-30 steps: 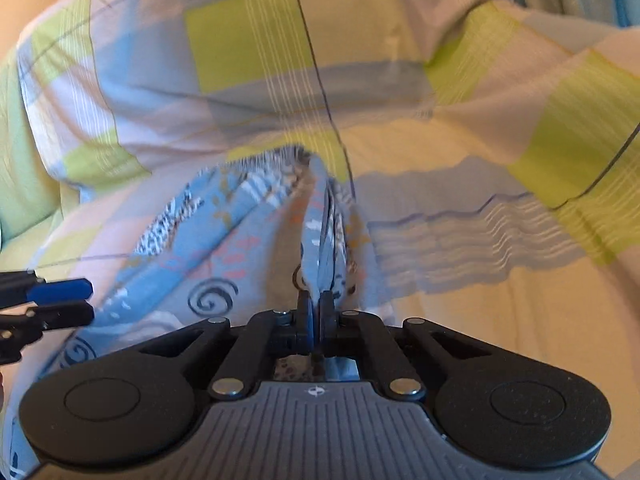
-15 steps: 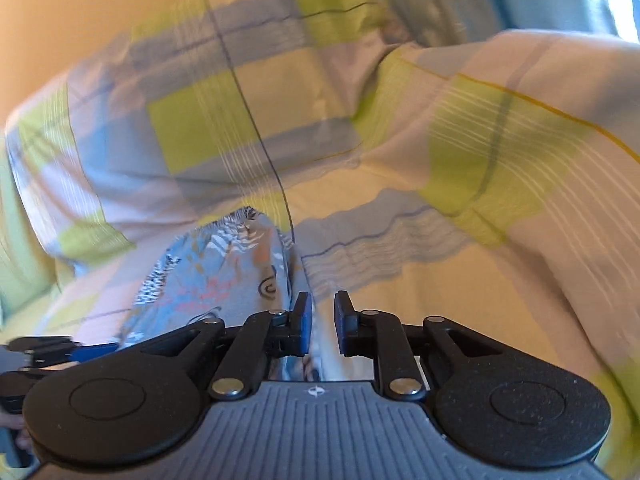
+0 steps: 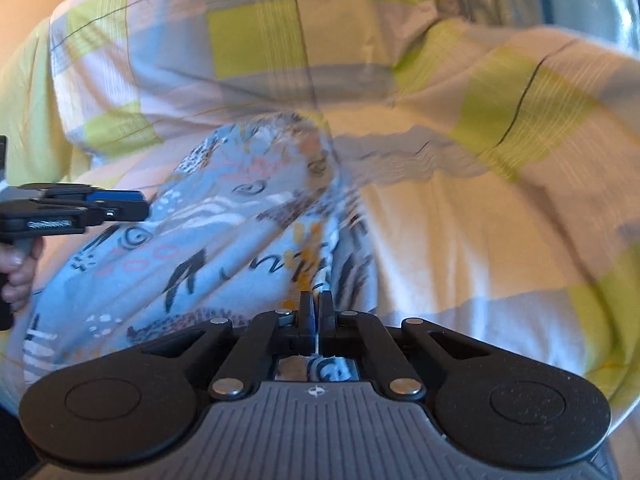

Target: Fold clothes

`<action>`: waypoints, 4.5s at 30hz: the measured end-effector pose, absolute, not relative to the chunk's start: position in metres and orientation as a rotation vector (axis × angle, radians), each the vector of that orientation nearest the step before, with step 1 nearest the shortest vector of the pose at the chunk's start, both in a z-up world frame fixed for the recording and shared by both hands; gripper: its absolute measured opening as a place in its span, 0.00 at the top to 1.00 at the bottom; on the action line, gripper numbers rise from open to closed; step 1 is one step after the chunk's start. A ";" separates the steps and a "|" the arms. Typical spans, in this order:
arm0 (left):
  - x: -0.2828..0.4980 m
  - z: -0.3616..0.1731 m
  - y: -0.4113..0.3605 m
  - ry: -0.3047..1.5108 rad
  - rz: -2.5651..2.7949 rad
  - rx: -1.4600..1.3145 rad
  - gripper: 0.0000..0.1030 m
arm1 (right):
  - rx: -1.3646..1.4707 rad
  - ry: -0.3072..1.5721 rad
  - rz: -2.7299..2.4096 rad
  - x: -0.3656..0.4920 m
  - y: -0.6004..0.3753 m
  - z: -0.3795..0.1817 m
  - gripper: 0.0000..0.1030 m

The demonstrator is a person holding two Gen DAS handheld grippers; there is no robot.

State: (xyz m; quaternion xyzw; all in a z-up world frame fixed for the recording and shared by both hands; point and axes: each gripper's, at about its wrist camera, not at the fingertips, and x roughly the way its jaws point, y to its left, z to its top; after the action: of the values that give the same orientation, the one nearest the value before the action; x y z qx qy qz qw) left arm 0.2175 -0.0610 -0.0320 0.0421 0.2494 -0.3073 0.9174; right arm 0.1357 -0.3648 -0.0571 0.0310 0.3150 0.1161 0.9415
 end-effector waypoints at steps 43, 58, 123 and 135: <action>0.091 -0.010 -0.013 0.501 -0.524 0.346 0.66 | -0.624 0.454 0.468 -0.011 -0.179 -0.081 0.58; 0.085 -0.037 -0.048 0.484 -0.619 0.605 0.66 | -0.464 0.513 0.540 0.004 -0.182 -0.084 0.93; 0.050 -0.040 -0.085 0.233 -0.783 0.799 0.97 | -0.789 0.276 0.471 0.016 -0.165 -0.094 0.62; 0.052 -0.024 -0.070 0.237 -0.749 0.710 0.97 | -1.125 0.405 0.230 0.076 -0.254 -0.117 0.75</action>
State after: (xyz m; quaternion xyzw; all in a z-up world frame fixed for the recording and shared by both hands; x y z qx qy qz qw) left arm 0.0517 -0.0702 -0.0244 0.3386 0.1129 -0.3571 0.8632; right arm 0.0758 -0.2544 -0.1171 -0.5284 0.1903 0.1080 0.8203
